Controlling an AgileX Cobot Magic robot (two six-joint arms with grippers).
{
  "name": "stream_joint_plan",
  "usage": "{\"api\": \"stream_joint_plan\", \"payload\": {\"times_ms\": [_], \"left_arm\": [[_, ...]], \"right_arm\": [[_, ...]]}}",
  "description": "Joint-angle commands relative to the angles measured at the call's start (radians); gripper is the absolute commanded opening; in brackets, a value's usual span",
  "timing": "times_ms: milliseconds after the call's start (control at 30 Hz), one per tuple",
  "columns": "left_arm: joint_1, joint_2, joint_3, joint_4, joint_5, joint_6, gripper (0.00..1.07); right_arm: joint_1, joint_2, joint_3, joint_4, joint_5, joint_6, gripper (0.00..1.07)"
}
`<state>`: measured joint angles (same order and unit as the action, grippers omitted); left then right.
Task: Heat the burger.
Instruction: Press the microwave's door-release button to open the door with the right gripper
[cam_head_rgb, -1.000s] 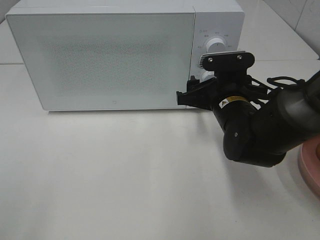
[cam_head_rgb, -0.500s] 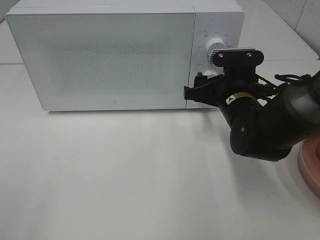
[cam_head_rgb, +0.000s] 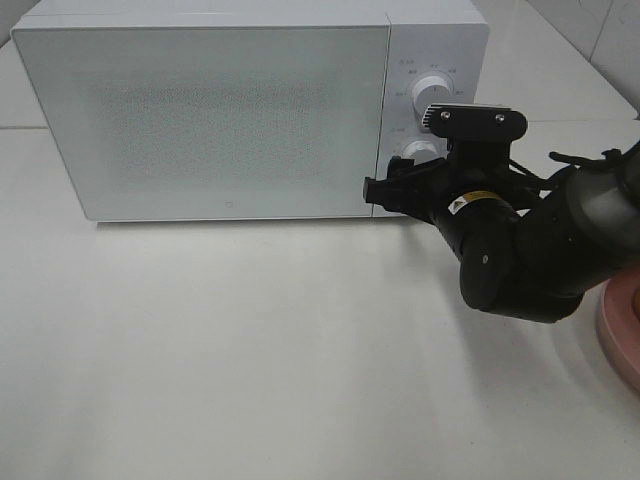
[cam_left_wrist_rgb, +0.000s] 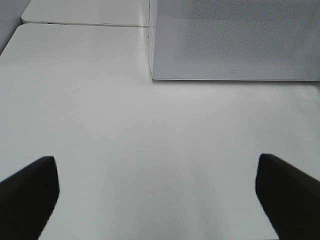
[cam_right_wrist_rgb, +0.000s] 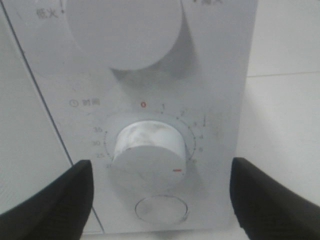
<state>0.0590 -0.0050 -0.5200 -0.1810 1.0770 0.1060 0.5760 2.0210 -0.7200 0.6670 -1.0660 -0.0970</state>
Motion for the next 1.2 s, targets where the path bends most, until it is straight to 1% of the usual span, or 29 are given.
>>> {"api": "stream_joint_plan", "payload": {"times_ms": [33, 67, 133, 167, 200, 233, 267, 300, 333, 367, 433, 467, 500, 533, 567, 633, 667, 733, 867, 1033, 1200], "left_arm": [[0.002, -0.017, 0.001, -0.005, -0.002, -0.003, 1.0], [0.002, -0.017, 0.001, -0.005, -0.002, -0.003, 1.0], [0.002, -0.017, 0.001, -0.005, -0.002, -0.003, 1.0], [0.002, -0.017, 0.001, -0.005, -0.002, -0.003, 1.0], [0.002, -0.017, 0.001, -0.005, -0.002, -0.003, 1.0], [0.002, -0.017, 0.001, -0.005, -0.002, -0.003, 1.0], [0.002, -0.017, 0.001, -0.005, -0.002, -0.003, 1.0], [0.002, -0.017, 0.001, -0.005, -0.002, -0.003, 1.0], [0.002, -0.017, 0.001, -0.005, -0.002, -0.003, 1.0], [0.002, -0.017, 0.001, -0.005, -0.002, -0.003, 1.0], [0.002, -0.017, 0.001, -0.005, -0.002, -0.003, 1.0], [0.002, -0.017, 0.001, -0.005, -0.002, -0.003, 1.0], [0.002, -0.017, 0.001, -0.005, -0.002, -0.003, 1.0], [0.002, -0.017, 0.001, -0.005, -0.002, -0.003, 1.0], [0.002, -0.017, 0.001, -0.005, -0.002, -0.003, 1.0], [0.002, -0.017, 0.001, -0.005, -0.002, -0.003, 1.0], [0.002, -0.017, 0.001, -0.005, -0.002, -0.003, 1.0], [0.002, -0.017, 0.001, -0.005, -0.002, -0.003, 1.0], [0.002, -0.017, 0.001, -0.005, -0.002, -0.003, 1.0], [0.002, -0.017, 0.001, -0.005, -0.002, -0.003, 1.0], [0.002, -0.017, 0.001, -0.005, -0.002, -0.003, 1.0]], "right_arm": [[-0.001, -0.004, -0.005, -0.004, 0.075, 0.142, 0.69], [-0.001, -0.004, -0.005, -0.004, 0.075, 0.142, 0.69], [-0.001, -0.004, -0.005, -0.003, 0.14, 0.323, 0.63], [-0.001, -0.004, -0.005, -0.003, 0.14, 0.323, 0.63], [-0.001, -0.004, -0.005, -0.003, 0.167, 0.45, 0.59], [-0.001, -0.004, -0.005, -0.003, 0.173, 0.519, 0.57], [-0.001, -0.004, -0.005, -0.003, 0.173, 0.519, 0.57], [-0.001, -0.004, -0.005, -0.003, 0.175, 0.654, 0.51], [-0.001, -0.004, -0.005, -0.003, 0.175, 0.703, 0.47], [-0.001, -0.004, -0.005, -0.003, 0.175, 0.703, 0.47], [-0.001, -0.004, -0.005, 0.002, 0.175, 0.917, 0.3], [-0.001, -0.004, -0.005, 0.002, 0.175, 0.917, 0.3], [-0.001, -0.004, -0.005, 0.003, 0.175, 0.954, 0.26], [-0.001, -0.004, -0.005, 0.004, 0.175, 1.037, 0.18], [-0.001, -0.004, -0.005, 0.004, 0.175, 1.037, 0.18], [-0.001, -0.004, -0.005, 0.023, 0.175, 1.135, 0.06], [-0.001, -0.004, -0.005, 0.023, 0.175, 1.135, 0.06], [-0.001, -0.004, -0.005, 0.047, 0.175, 1.192, 0.0], [-0.001, -0.004, -0.005, 0.083, 0.184, 1.223, 0.0], [-0.001, -0.004, -0.005, 0.083, 0.198, 1.299, 0.0], [-0.004, -0.004, -0.005, 0.083, 0.19, 1.325, 0.0]]}}
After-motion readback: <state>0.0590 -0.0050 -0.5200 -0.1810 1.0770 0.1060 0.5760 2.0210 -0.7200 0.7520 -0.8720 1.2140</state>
